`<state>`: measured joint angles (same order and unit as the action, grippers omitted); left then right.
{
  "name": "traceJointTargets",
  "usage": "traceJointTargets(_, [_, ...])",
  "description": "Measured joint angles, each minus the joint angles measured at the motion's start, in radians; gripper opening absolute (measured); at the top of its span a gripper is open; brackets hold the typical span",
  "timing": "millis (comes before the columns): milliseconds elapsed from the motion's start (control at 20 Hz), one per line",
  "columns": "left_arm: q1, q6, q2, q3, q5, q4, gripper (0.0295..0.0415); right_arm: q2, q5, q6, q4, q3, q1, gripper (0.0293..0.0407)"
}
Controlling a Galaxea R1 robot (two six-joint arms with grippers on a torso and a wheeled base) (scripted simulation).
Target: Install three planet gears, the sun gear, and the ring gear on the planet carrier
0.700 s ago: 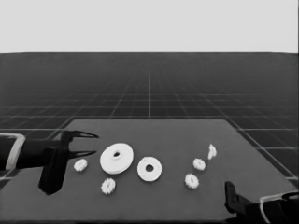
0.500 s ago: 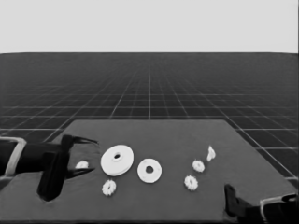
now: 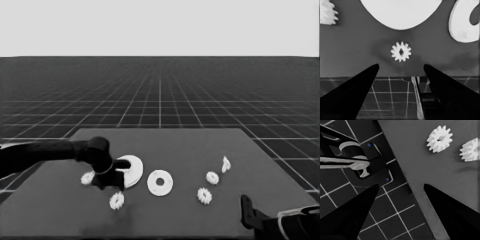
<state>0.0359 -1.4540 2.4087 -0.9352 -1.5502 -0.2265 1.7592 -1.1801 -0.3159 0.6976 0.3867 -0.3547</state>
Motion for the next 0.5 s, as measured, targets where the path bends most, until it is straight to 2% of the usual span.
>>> traceJointTargets(50, [0.100,0.024,0.011,-0.044,0.018,-0.101,0.0385,0.000,0.000,0.000,0.000,0.000,0.000,0.0385])
traceJointTargets(150, [0.200,0.058,0.030,-0.112,0.050,-0.185,0.0385,0.000,0.000,0.000,0.000,0.000,0.000,0.0385])
traceJointTargets(250, [0.229,0.072,0.039,-0.142,0.065,-0.210,0.0385,0.000,0.000,0.000,0.000,0.000,0.000,0.0385])
traceJointTargets(500, [0.241,0.079,0.043,-0.157,0.073,-0.222,0.0385,0.000,0.000,0.000,0.000,0.000,0.000,0.0385])
